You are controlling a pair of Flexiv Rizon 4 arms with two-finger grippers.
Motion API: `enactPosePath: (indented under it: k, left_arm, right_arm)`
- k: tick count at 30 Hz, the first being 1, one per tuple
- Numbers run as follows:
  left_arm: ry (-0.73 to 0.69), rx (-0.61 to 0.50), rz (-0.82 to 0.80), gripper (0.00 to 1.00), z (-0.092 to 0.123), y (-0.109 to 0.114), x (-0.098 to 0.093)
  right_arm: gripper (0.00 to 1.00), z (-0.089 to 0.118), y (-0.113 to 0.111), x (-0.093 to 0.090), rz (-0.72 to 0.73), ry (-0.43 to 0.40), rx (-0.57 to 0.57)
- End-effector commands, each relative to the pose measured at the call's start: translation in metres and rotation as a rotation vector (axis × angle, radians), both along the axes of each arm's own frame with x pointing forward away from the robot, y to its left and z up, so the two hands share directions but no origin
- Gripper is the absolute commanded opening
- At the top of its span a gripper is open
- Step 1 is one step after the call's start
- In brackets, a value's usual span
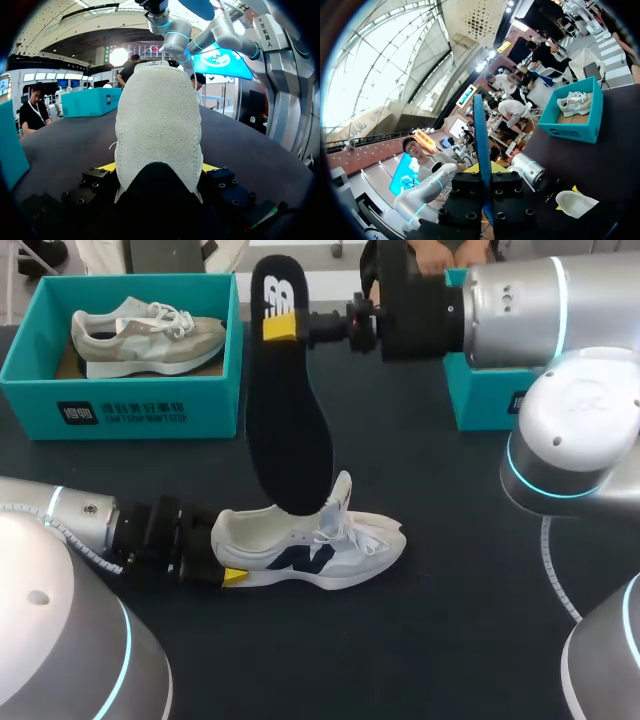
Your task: Take the shoe out of the shoebox, open the shoe tongue, remove and reinsert the insole, then place the shoe into the shoebox
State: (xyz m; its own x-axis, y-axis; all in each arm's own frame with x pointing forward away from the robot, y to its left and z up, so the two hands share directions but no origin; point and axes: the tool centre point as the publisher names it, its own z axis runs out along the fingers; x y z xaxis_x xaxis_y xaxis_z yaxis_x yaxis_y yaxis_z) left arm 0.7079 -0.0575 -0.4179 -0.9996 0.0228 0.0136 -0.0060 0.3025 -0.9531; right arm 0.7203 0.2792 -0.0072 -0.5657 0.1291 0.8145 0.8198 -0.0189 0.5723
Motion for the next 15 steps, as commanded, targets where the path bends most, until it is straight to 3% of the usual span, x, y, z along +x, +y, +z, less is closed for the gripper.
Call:
enactPosePath:
  k: [1,9,15]
  left_arm:
    - [0.000,0.000,0.003,0.00,-0.002,0.000,-0.001]
    - [0.000,0.000,0.003,0.00,-0.002,0.000,-0.001]
    - [0.000,0.000,0.003,0.00,-0.002,0.000,-0.001]
  right_arm:
    - [0.00,0.007,-0.019,-0.005,-0.010,0.025,-0.024]
    - [0.00,0.021,-0.040,-0.005,-0.009,0.055,-0.020]
    - [0.00,0.032,-0.051,-0.017,-0.014,0.088,-0.003]
